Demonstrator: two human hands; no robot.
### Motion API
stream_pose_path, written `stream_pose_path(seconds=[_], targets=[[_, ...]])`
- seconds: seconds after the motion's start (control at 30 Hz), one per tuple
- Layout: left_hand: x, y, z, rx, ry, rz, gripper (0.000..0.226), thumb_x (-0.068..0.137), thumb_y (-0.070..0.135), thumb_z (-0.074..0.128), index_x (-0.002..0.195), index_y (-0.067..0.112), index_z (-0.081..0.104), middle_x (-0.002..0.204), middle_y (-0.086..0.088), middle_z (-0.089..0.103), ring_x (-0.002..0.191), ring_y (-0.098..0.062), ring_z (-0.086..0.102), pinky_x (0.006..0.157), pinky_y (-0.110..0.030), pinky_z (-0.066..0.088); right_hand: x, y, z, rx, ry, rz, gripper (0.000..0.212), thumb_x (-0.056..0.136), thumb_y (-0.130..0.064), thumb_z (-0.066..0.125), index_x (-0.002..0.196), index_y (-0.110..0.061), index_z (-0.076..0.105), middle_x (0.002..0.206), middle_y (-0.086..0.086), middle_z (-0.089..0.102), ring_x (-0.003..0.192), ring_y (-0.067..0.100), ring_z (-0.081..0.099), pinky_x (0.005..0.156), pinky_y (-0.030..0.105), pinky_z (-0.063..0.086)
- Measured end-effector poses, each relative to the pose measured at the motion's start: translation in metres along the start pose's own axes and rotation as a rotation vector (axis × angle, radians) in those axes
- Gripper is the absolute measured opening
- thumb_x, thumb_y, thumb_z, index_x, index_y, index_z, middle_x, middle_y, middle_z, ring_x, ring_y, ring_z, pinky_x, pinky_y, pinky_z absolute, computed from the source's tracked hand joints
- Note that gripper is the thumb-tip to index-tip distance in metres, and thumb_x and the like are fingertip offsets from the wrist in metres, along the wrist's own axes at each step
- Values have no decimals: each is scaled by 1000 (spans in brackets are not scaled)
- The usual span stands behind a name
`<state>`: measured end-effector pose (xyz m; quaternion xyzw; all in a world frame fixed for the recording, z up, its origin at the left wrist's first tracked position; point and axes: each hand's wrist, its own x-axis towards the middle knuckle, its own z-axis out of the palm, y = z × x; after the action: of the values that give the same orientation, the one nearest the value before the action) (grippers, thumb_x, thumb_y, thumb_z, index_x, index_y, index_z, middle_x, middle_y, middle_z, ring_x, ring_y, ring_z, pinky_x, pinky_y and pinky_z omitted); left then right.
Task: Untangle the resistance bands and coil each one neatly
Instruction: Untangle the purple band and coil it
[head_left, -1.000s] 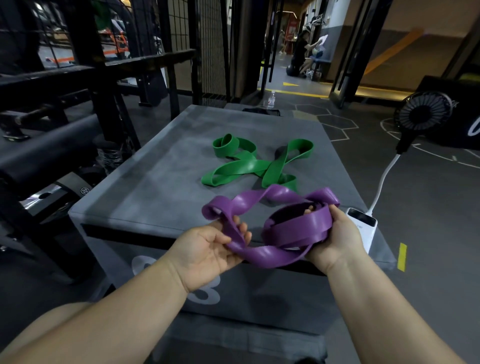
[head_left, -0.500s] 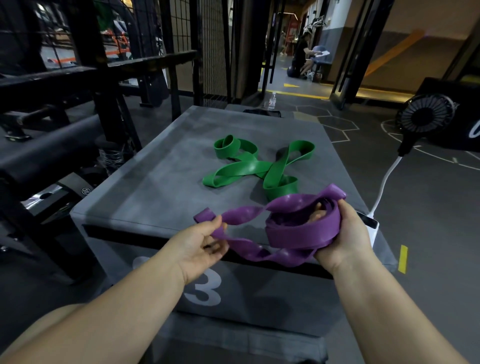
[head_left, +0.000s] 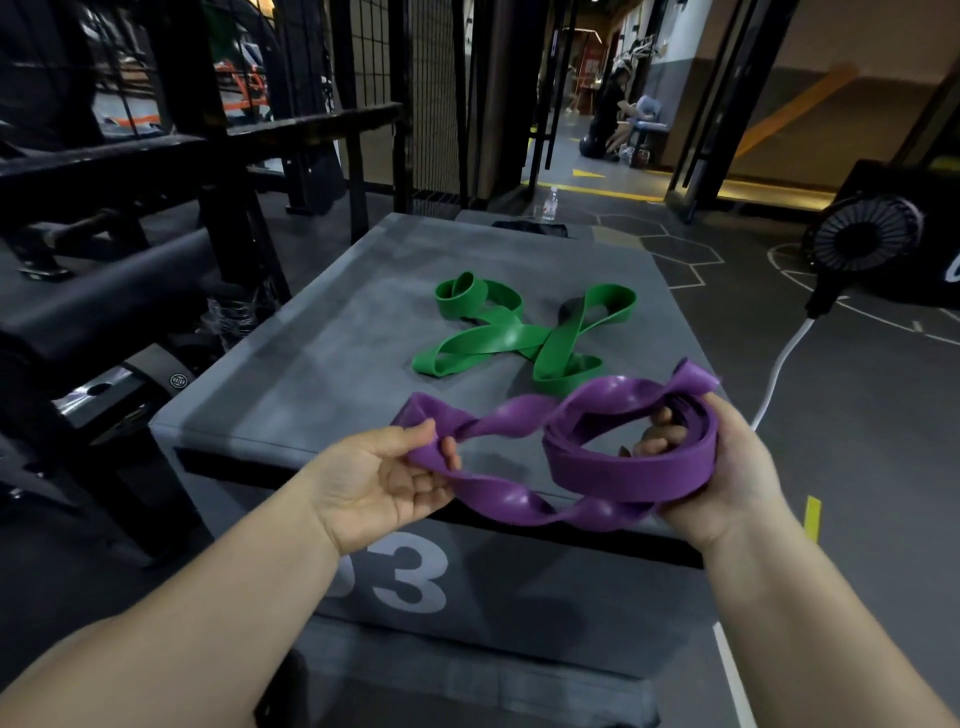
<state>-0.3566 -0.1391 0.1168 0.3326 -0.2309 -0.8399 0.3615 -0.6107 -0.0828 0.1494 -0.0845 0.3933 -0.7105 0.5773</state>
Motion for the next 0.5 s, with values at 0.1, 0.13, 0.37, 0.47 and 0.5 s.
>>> stream_pose_path(seconds=[0.1, 0.13, 0.37, 0.47, 0.5], targets=[[2, -2, -2, 96, 63, 8, 29, 71, 4, 61, 99, 0, 61, 82, -14, 70, 74, -24, 71, 74, -38, 57, -1, 1, -1, -32, 9, 7, 24, 91, -29, 57, 71, -15, 60, 57, -5, 50, 41, 8, 42, 44, 19, 43], [4, -3, -4, 127, 91, 11, 31, 69, 4, 62, 101, 1, 61, 82, -14, 71, 74, -22, 71, 75, -37, 57, -2, 4, -2, -52, 10, 20, 25, 90, -30, 58, 70, -15, 60, 55, -5, 50, 43, 9, 42, 48, 21, 43], [7, -4, -9, 219, 176, -7, 25, 65, 8, 72, 87, 13, 62, 88, -11, 63, 79, -21, 55, 63, -31, 56, 0, 6, -2, -111, -9, 63, 36, 89, -36, 57, 61, -13, 59, 46, -5, 45, 43, 14, 42, 62, 30, 40], [9, -3, -7, 105, 173, 88, 12, 83, 2, 61, 91, 10, 62, 81, -8, 68, 74, -19, 65, 68, -32, 58, 2, 2, -3, -98, -44, 66, 35, 90, -36, 57, 63, -13, 57, 46, -5, 44, 42, 11, 40, 51, 25, 44], [10, -3, -5, 59, 174, 112, 9, 87, 1, 57, 92, 7, 62, 78, -8, 70, 69, -17, 68, 66, -31, 59, 3, 2, -4, -89, -51, 61, 34, 91, -35, 56, 65, -13, 58, 49, -5, 45, 41, 10, 40, 46, 23, 44]])
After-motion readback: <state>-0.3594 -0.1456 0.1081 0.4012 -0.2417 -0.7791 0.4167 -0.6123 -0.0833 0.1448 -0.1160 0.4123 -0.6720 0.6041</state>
